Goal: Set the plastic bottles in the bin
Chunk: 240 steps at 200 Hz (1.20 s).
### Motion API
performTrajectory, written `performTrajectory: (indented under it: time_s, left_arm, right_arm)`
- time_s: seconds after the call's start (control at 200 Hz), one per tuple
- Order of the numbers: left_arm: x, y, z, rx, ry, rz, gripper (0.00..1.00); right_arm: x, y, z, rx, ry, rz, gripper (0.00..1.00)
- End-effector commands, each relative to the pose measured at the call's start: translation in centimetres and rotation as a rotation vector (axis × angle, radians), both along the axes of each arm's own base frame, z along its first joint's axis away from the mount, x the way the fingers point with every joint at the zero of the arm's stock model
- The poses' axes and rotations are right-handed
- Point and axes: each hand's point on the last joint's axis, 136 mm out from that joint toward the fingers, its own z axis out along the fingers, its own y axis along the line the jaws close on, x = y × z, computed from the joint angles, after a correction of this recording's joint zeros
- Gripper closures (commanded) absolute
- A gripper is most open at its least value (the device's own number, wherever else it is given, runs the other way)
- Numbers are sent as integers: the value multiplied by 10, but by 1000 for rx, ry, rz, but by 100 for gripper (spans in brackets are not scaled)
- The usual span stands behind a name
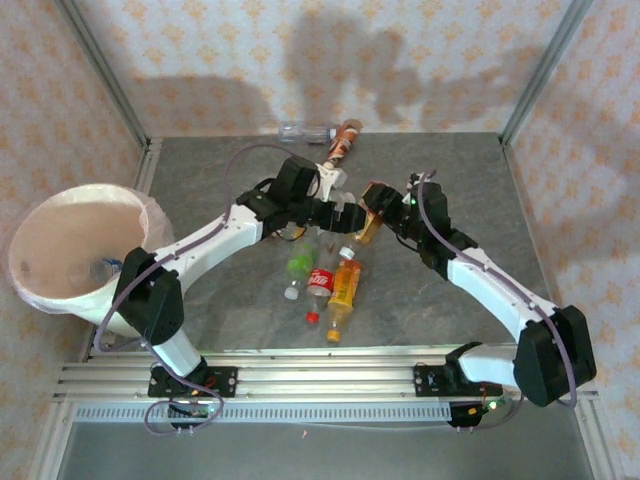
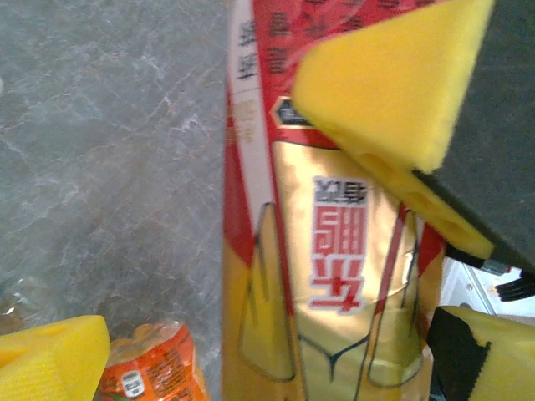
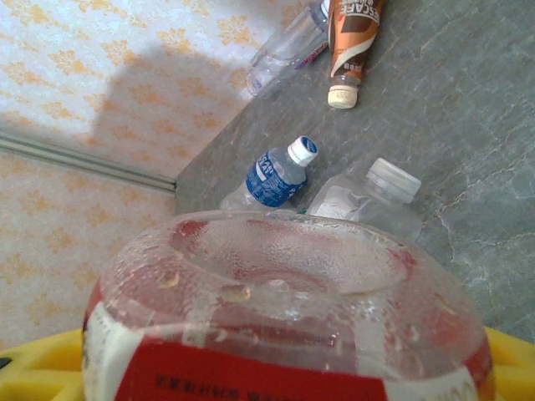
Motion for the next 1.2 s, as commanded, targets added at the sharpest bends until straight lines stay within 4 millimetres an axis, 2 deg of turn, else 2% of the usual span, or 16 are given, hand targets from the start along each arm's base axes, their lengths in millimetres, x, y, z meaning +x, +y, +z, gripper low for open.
performTrajectory:
  time_s: [0.0,0.095,0.21,0.27,0.375,0.455,0.595,0.711,0.821,0.836,0.851,0.971,1.196]
  left_arm:
    - [-15,-25,19,-48,-68,-121,0]
    - [-23,-33,18,-26,-71,-173,1]
    - [-27,-38,6,28,-57,-198,6]
    - [-26,-39,2,48,-52,-196,13]
    - [-23,-37,1,59,-61,-180,30]
    - [-19,-33,2,81,-78,-154,41]
    - [-12,-22,3,128,-119,-99,45]
    - [-5,-10,4,173,-152,-40,45]
    - [2,6,4,206,-173,22,45]
    - [3,8,4,210,-175,31,45]
    - [4,11,5,212,-176,39,45]
    - [9,31,11,205,-178,94,45]
    - [12,82,41,249,-246,243,46]
  right_arm:
    - [3,16,43,98,-87,30,44]
    - [2,18,44,109,-83,33,44]
    - [1,19,46,117,-82,35,44]
    - [1,19,49,123,-86,36,44]
    - [0,19,51,123,-87,36,42]
    - [-2,21,53,131,-77,47,36]
    - [-4,27,60,137,-48,84,24]
    - [-4,18,66,130,-53,40,12]
    - [-2,7,75,175,-70,-3,5]
    - [-1,5,75,179,-67,-11,4]
    - [-5,1,86,195,-92,-18,4]
    - [-7,-14,95,208,-119,-69,0]
    - [-14,-24,110,232,-232,-85,1]
